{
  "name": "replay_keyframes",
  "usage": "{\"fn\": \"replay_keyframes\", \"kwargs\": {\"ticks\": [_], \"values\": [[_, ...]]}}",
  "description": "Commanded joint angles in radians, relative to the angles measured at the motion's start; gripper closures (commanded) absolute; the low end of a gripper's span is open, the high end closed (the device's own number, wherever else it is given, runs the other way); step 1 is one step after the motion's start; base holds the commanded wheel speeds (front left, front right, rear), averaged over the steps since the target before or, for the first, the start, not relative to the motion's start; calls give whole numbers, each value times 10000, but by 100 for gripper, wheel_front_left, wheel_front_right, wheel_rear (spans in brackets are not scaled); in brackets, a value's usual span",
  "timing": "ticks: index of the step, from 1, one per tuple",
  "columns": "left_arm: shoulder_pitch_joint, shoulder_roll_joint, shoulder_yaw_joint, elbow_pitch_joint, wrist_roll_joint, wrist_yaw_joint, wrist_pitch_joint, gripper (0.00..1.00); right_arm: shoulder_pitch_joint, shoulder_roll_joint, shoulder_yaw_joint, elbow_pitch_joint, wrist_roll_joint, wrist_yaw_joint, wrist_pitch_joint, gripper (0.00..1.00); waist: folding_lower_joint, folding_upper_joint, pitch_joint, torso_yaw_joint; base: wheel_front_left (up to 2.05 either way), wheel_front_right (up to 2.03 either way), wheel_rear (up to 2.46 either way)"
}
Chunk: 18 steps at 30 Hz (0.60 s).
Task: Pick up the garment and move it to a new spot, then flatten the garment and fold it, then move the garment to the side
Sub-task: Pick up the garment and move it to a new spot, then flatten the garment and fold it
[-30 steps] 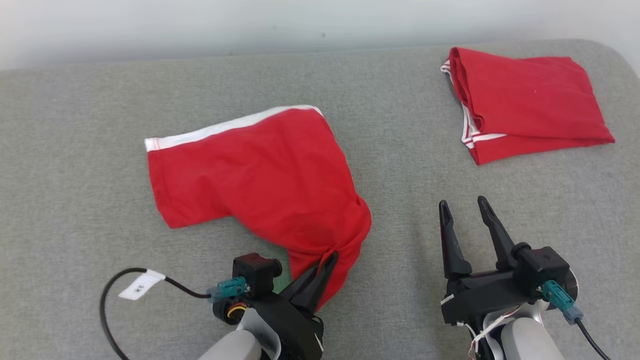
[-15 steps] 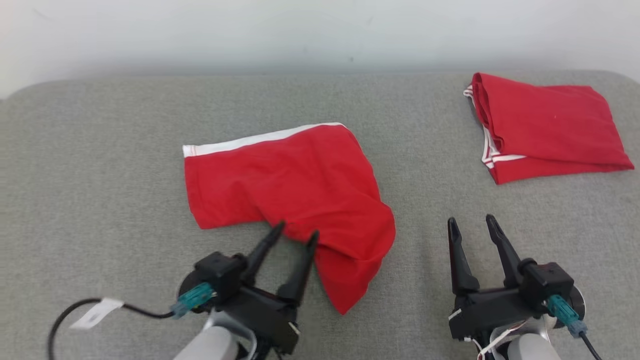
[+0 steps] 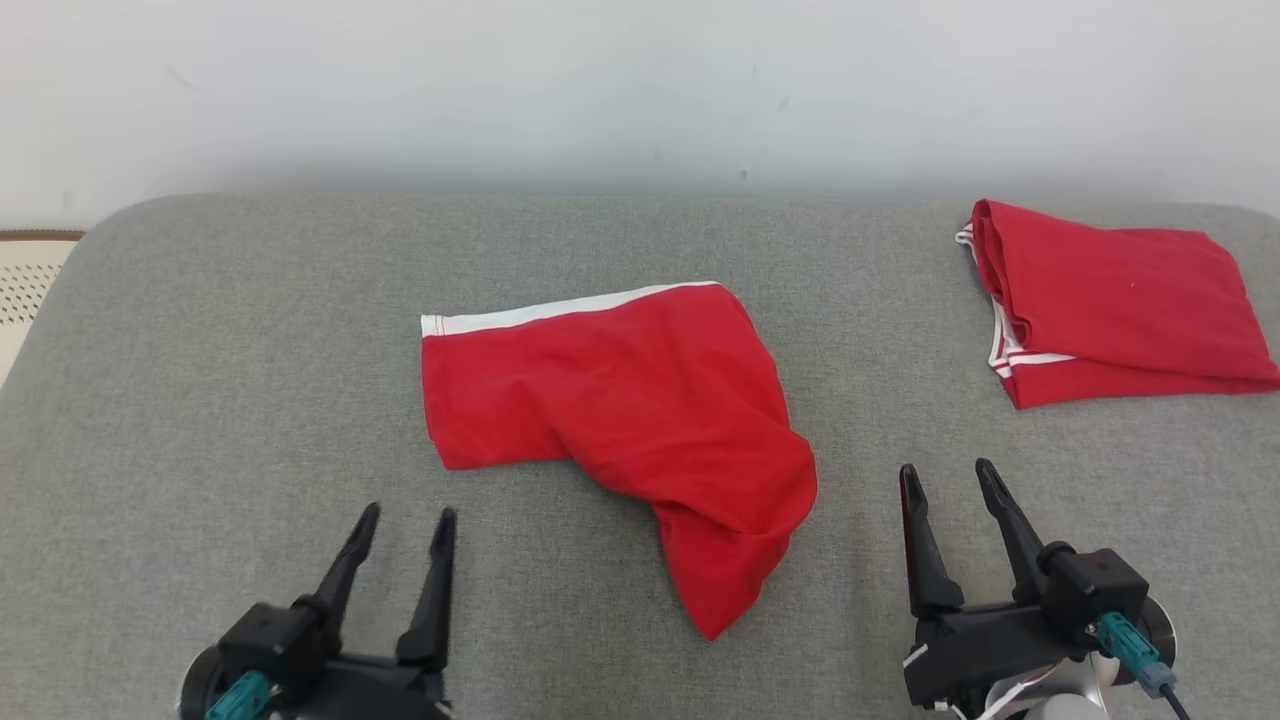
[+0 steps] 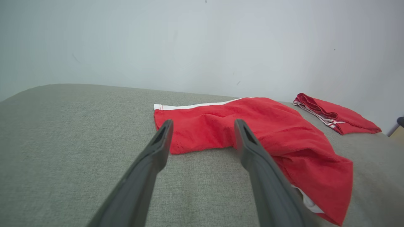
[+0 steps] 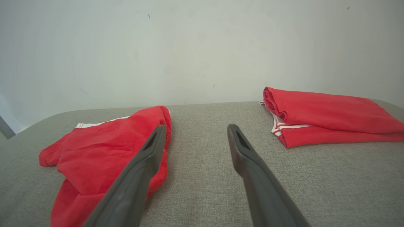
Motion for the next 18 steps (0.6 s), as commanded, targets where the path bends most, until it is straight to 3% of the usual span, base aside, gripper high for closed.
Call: {"fn": "replay_keyframes", "kwargs": {"ticks": [1,10,18], "values": [[374,94,240,-30,184,79,-52,0,181,-2,18,-9,-6,1,22,0,1,1,-51,43,0,0,0],[1058,-30,1147,183,461,-293,-53,0,176,-2,106,-46,40,1,98,0,1,1,-73,44,0,0,0],[-95,179,1030,859,440,-926,174,0,-130,-2,287,-92,81,1,105,0,1,1,438,-434,0,0,0]]}}
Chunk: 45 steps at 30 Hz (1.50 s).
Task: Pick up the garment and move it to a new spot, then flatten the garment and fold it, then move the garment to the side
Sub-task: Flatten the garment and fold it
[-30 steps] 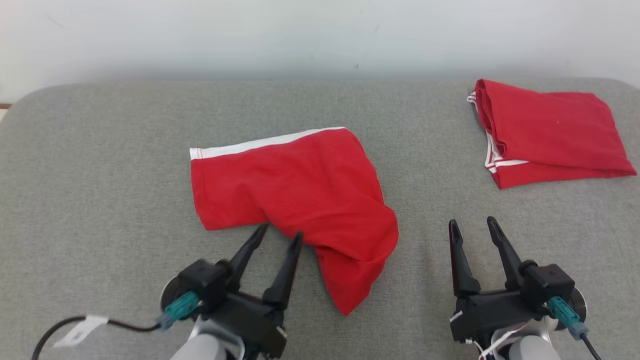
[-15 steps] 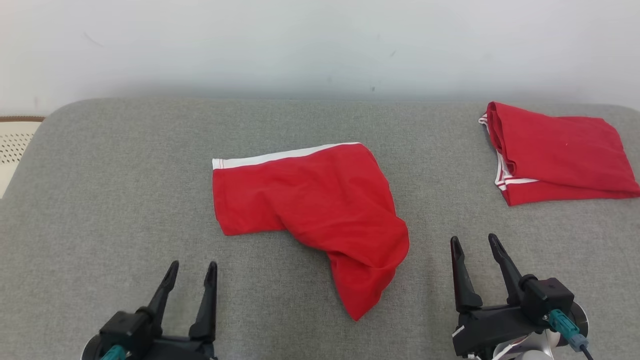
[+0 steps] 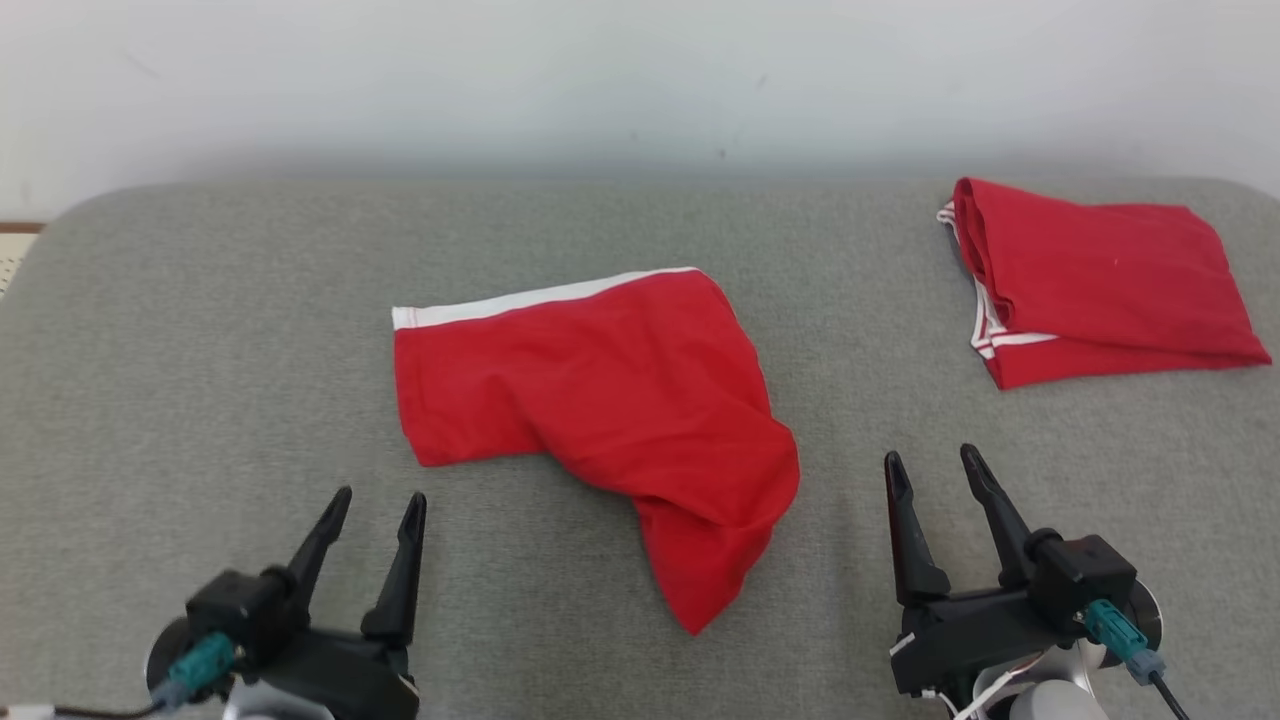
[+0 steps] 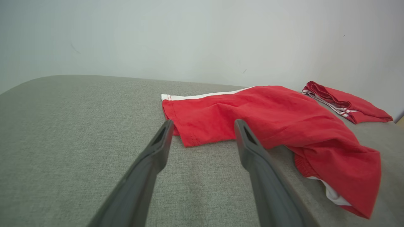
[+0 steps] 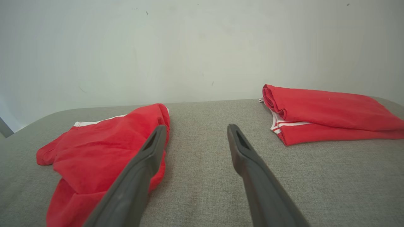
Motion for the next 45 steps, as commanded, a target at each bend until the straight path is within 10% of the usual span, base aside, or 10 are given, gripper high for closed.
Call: {"fn": "replay_keyframes", "kwargs": {"ticks": [1,24,26,45], "values": [[-400,156,-21,269,-14,-188,159,0,-141,-2,66,-27,48,1,17,0,0,-1,377,-341,0,0,0],[-3336,255,-55,4903,-329,-1179,282,0,-817,1,103,134,91,1,-233,0,0,-1,1550,-1552,0,0,0],[-3538,196,-93,5075,-355,-1264,202,98,-793,0,105,124,63,1,-245,0,0,-1,1566,-1503,0,0,0],[-5960,1816,-682,1348,377,-1734,1729,100,-461,-2,22,429,501,1,-291,0,0,-1,727,-768,0,0,0]]}}
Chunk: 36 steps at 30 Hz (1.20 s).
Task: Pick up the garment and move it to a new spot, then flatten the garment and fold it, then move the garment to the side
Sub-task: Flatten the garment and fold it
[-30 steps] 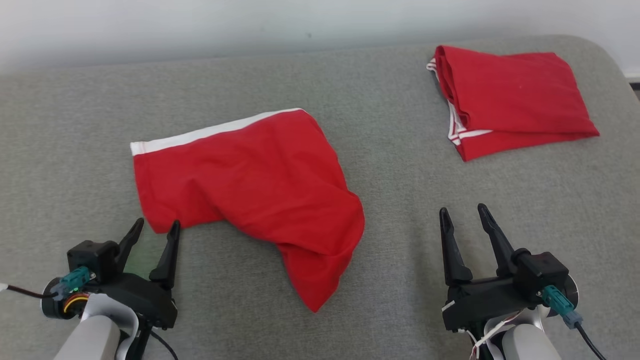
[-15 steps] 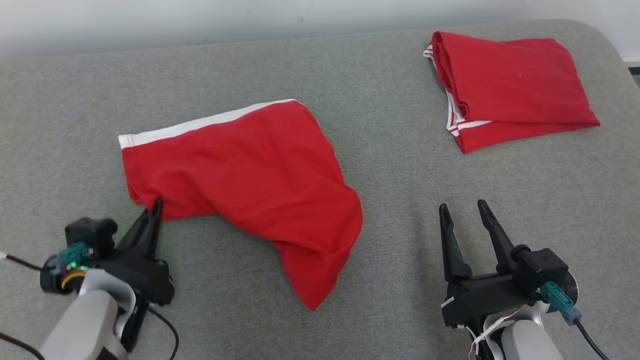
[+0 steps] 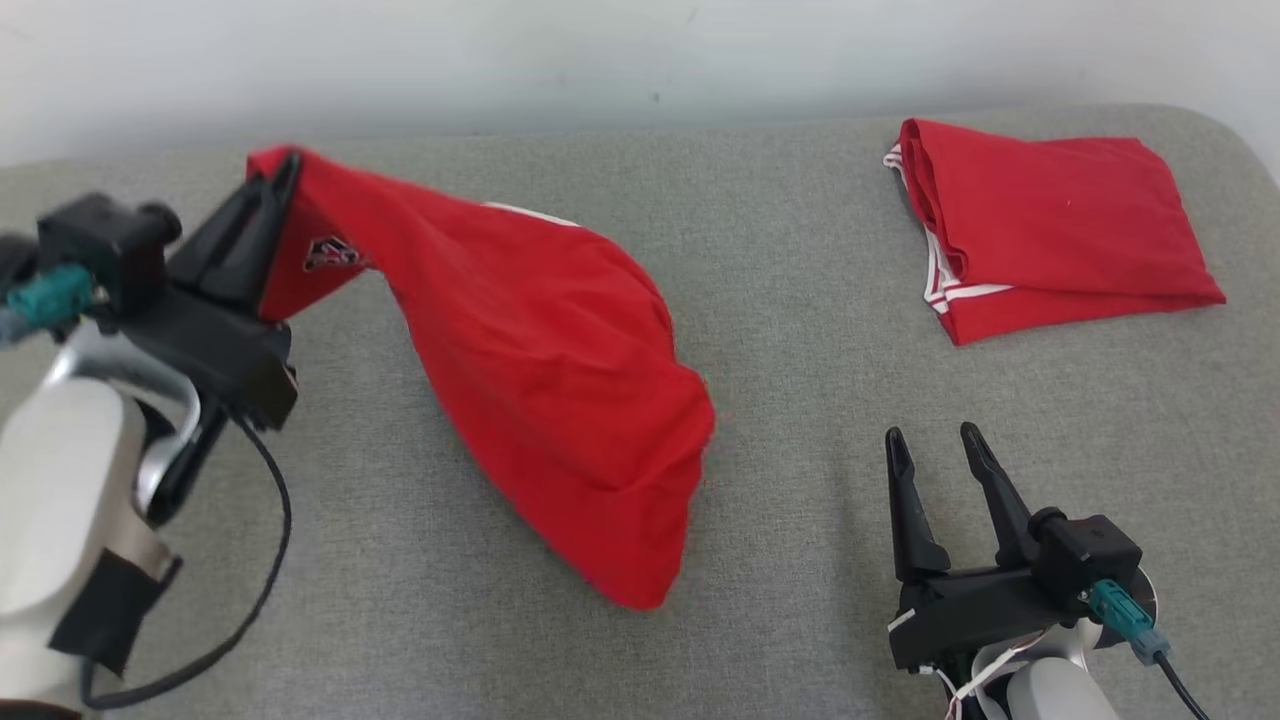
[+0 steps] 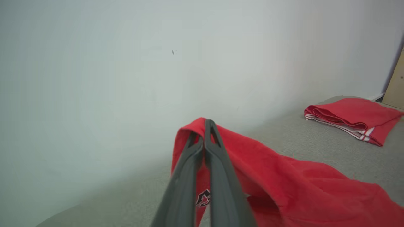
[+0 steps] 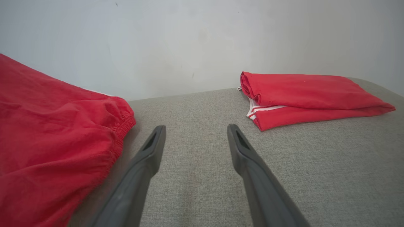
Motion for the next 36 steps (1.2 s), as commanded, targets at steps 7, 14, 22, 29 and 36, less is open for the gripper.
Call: {"fn": "replay_keyframes", "kwargs": {"ticks": [7,14,22,29,36], "values": [[-503,467,-65,-1248,-211,-38,1380,100,50,2,18,-44,233,1,-47,0,0,-1,11,-128,0,0,0],[-198,473,-183,-501,-439,-52,1396,100,-264,0,146,-67,330,1,-36,0,0,-1,379,-567,0,0,0],[-693,172,-599,1149,-676,-141,570,100,-487,3,299,-58,411,1,-35,0,0,-1,803,-1189,0,0,0],[-782,36,-1110,3022,-654,-155,-391,0,-504,2,253,33,346,1,-37,0,0,-1,709,-1251,0,0,0],[189,-259,-1129,3586,-1032,-68,-1393,0,-186,2,26,95,155,1,-36,0,0,-1,282,-691,0,0,0]]}}
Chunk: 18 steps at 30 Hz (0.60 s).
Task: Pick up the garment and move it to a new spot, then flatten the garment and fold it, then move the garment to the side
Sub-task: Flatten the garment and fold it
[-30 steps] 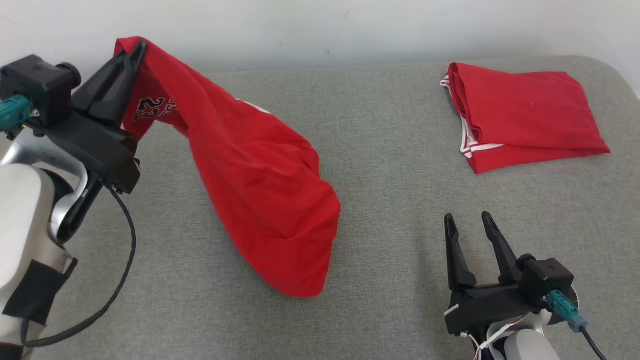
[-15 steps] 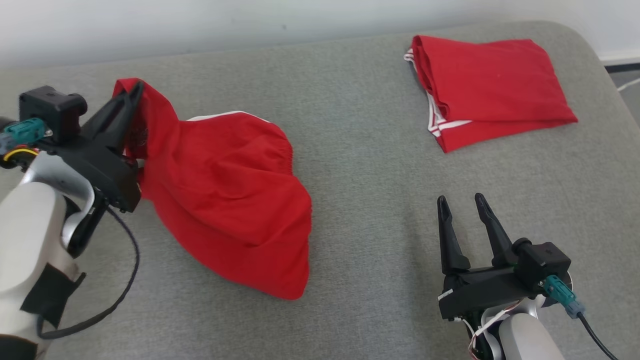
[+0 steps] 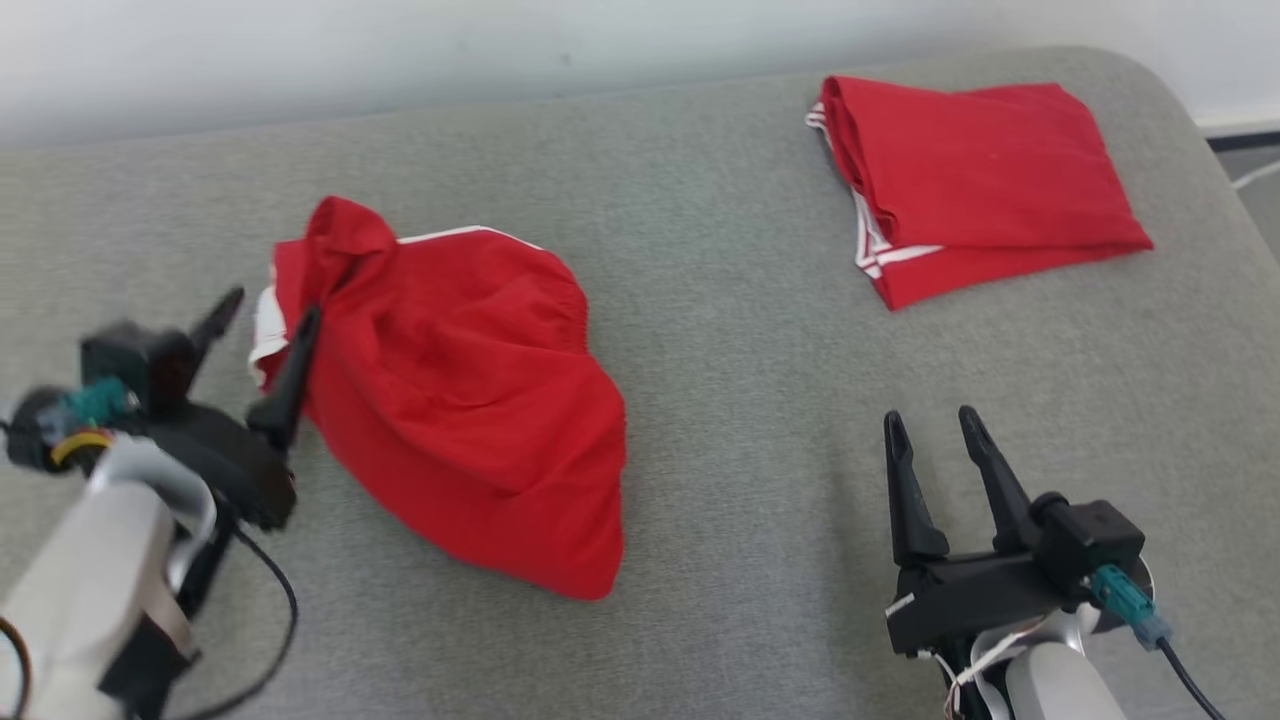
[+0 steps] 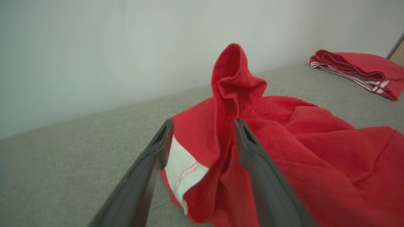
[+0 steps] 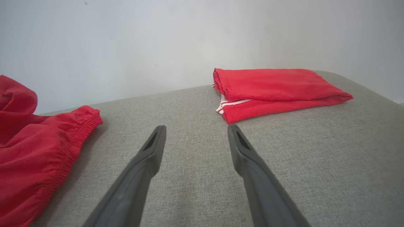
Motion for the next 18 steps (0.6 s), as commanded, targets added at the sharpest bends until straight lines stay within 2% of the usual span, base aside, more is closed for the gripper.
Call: {"fn": "replay_keyframes", "kwargs": {"ticks": [1,7,12,18], "values": [[451,-111,51,-98,-175,144,-202,0,169,-1,-39,21,-88,1,-13,0,0,0,-302,418,0,0,0],[1796,-699,139,-936,-435,663,-464,0,471,-4,-267,-18,-187,1,-15,0,0,0,-513,1003,0,0,0],[2613,-1127,-5,-1637,-586,852,-526,0,618,0,-387,-58,-306,1,-13,0,0,0,-589,1301,0,0,0],[3020,-1417,-182,-2021,-742,820,-531,0,584,-1,-313,-73,-315,1,-13,0,0,0,-552,1280,0,0,0]]}}
